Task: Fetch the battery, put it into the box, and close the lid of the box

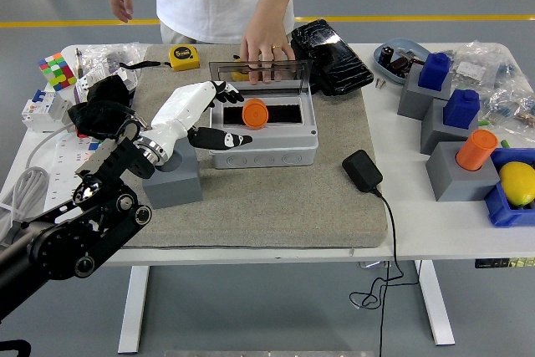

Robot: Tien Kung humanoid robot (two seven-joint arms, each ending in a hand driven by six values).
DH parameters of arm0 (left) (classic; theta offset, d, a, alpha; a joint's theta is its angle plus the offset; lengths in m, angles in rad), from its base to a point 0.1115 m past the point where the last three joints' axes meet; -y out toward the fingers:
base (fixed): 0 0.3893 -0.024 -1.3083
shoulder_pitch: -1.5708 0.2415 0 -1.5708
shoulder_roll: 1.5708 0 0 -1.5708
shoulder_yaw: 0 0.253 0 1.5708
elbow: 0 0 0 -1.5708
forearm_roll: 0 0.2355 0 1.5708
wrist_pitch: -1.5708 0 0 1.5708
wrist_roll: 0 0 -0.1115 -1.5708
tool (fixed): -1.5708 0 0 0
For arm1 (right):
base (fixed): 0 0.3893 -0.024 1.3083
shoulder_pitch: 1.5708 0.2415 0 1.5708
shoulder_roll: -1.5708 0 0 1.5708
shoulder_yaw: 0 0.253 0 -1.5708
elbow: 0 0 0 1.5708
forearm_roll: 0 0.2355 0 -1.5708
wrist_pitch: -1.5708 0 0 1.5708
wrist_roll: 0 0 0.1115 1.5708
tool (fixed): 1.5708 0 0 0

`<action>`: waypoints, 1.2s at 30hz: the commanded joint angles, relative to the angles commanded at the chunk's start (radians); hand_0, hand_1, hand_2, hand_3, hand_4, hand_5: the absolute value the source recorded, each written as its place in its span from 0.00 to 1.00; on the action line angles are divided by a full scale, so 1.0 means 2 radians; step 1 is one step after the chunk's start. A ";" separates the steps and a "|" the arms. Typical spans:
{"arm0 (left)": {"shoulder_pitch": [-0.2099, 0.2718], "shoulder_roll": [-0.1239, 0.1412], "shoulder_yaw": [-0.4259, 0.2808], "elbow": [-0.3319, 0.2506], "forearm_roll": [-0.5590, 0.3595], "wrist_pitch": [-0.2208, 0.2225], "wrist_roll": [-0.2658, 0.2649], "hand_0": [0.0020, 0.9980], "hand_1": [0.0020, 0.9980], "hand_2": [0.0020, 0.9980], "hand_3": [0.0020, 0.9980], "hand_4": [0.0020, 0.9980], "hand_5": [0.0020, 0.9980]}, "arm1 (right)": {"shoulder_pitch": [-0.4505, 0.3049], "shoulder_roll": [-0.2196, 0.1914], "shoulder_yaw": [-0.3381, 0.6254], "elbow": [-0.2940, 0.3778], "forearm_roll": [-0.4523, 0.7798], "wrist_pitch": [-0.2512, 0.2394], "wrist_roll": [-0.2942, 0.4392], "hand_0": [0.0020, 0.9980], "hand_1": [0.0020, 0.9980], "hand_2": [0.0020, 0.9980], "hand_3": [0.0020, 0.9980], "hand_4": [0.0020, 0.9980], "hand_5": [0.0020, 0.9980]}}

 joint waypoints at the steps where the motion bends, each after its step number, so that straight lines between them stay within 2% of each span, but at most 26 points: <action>1: 0.002 0.001 0.000 0.002 0.001 0.000 0.000 0.50 0.64 0.63 0.62 1.00 0.35 | 0.000 0.000 0.000 0.000 0.000 0.000 0.000 0.55 0.60 0.59 0.54 0.92 0.49; 7: 0.004 0.005 0.006 0.006 0.000 -0.002 0.003 0.50 0.63 0.63 0.62 1.00 0.36 | -0.001 0.000 -0.001 0.000 0.001 0.000 0.000 0.55 0.60 0.59 0.54 0.92 0.49; 11: 0.001 0.001 0.017 0.001 -0.004 -0.002 0.004 0.50 0.63 0.63 0.62 1.00 0.36 | -0.001 0.000 -0.001 0.000 0.000 0.000 0.000 0.55 0.60 0.59 0.54 0.92 0.49; 15: -0.006 -0.008 0.032 -0.003 -0.007 -0.004 0.006 0.50 0.63 0.63 0.62 1.00 0.37 | 0.000 0.000 0.001 0.001 0.000 0.000 0.000 0.55 0.60 0.59 0.54 0.92 0.48; 20: -0.020 -0.034 0.058 -0.005 -0.013 -0.006 0.007 0.50 0.63 0.63 0.62 1.00 0.38 | 0.000 0.001 0.000 0.001 0.000 0.000 0.000 0.55 0.60 0.59 0.54 0.92 0.48; 25: -0.026 -0.053 0.073 -0.021 -0.039 -0.006 -0.016 0.50 0.63 0.63 0.62 1.00 0.38 | 0.000 0.001 0.000 0.001 -0.001 0.000 0.000 0.55 0.60 0.59 0.54 0.92 0.48; 31: -0.033 -0.060 0.081 -0.038 -0.057 -0.007 -0.023 0.50 0.63 0.64 0.62 1.00 0.38 | -0.001 0.000 -0.002 0.001 0.000 0.000 0.000 0.55 0.60 0.59 0.54 0.92 0.48; 36: -0.032 -0.059 0.071 -0.038 -0.054 -0.007 -0.021 0.50 0.63 0.64 0.62 1.00 0.38 | 0.000 0.001 -0.002 0.001 -0.001 0.000 0.000 0.55 0.60 0.59 0.54 0.92 0.48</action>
